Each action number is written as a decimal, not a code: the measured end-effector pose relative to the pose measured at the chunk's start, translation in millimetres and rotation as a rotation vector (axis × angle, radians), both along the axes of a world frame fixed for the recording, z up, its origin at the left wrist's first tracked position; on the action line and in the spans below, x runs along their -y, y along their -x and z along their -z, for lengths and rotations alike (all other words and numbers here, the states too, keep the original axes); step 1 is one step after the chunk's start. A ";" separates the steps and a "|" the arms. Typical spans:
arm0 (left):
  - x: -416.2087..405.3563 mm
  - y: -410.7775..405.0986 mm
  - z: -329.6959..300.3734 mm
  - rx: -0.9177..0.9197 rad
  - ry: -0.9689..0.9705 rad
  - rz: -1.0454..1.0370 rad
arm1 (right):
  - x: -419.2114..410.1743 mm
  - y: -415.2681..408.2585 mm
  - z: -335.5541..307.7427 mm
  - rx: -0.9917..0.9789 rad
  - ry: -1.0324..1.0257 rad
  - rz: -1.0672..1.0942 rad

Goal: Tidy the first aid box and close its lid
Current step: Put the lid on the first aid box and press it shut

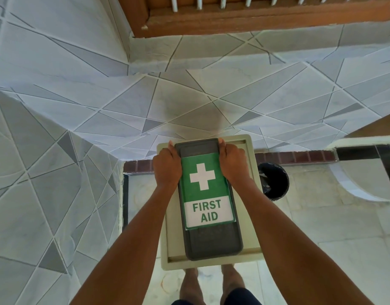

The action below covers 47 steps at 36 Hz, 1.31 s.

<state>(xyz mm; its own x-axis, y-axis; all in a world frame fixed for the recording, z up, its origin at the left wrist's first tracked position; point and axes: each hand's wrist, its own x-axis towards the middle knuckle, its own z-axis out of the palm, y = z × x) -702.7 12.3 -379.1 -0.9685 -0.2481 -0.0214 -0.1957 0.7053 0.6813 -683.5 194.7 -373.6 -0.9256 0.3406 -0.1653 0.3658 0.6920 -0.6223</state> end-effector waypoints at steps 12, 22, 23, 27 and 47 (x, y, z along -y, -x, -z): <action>-0.8 -69.2 5.7 0.197 0.044 -0.162 | 9.8 -62.8 3.6 0.083 -0.068 0.096; -5.5 -75.0 2.6 0.130 -0.044 -0.179 | 12.6 -66.6 -2.4 0.089 -0.014 0.139; -5.1 -79.7 1.2 0.145 -0.034 -0.170 | 12.0 -70.8 -3.7 0.099 -0.024 0.128; -1.9 -118.4 -1.6 0.198 0.032 -0.124 | 10.2 -102.3 -0.7 0.143 -0.042 0.088; -2.6 -210.1 -0.1 0.156 -0.004 -0.095 | 15.4 -183.0 9.0 0.078 -0.080 0.073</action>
